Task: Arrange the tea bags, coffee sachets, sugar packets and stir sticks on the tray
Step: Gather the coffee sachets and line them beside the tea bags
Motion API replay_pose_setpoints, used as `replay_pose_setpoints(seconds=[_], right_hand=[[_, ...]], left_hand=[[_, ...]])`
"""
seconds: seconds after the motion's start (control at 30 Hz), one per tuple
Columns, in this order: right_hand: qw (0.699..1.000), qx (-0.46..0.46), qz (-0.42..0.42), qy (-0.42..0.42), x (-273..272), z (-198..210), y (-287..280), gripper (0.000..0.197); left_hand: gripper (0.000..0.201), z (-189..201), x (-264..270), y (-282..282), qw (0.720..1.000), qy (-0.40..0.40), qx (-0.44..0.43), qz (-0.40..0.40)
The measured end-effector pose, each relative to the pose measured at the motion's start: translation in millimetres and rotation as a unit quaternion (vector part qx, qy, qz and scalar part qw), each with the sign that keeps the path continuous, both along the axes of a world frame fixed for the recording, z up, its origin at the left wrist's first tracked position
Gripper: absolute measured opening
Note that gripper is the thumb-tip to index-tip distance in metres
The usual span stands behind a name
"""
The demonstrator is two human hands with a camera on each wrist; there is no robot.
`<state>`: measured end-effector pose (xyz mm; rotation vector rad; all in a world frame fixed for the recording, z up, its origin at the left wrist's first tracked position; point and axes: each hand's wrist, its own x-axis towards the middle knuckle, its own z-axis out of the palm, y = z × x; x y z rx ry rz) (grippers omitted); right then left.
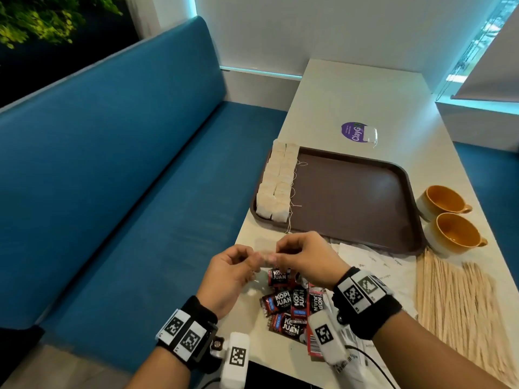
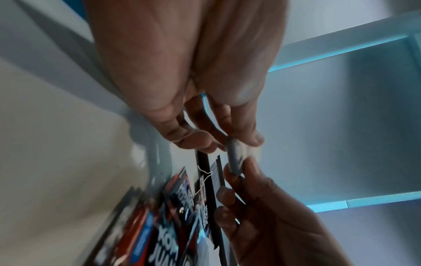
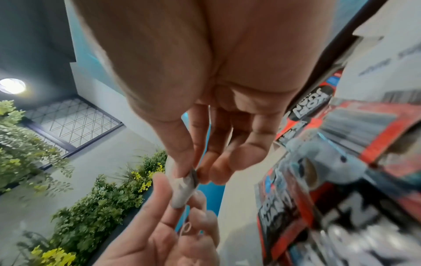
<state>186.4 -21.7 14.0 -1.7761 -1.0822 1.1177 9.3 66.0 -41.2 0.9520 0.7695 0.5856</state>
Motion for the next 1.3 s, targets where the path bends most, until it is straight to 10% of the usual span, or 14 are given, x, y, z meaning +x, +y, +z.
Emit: replay_pose_setpoints(seconds=[0.27,0.57,0.8,1.3], right_hand=[[0.986,0.03,-0.139,-0.083,58.7,-6.9,38.5,0.013],[0.983,-0.07,-0.097,-0.139,74.5,-27.5,73.8,0.017],[0.975,-0.045,-0.14,-0.168,73.6,-31.7,77.9,0.041],[0.976,-0.047,-0.054,-0.206,64.9,-22.5,78.7,0.009]], left_hand=[[0.006,32.6,25.7,59.6,0.929,0.226,0.286,-0.066],[0.044,38.2,54.4,81.6,0.792,0.336,0.441,-0.255],[0.056,30.8,61.1,76.0,0.785,0.359,0.414,-0.289],[0.049,31.7,58.2,77.2,0.8,0.349,0.426,-0.236]])
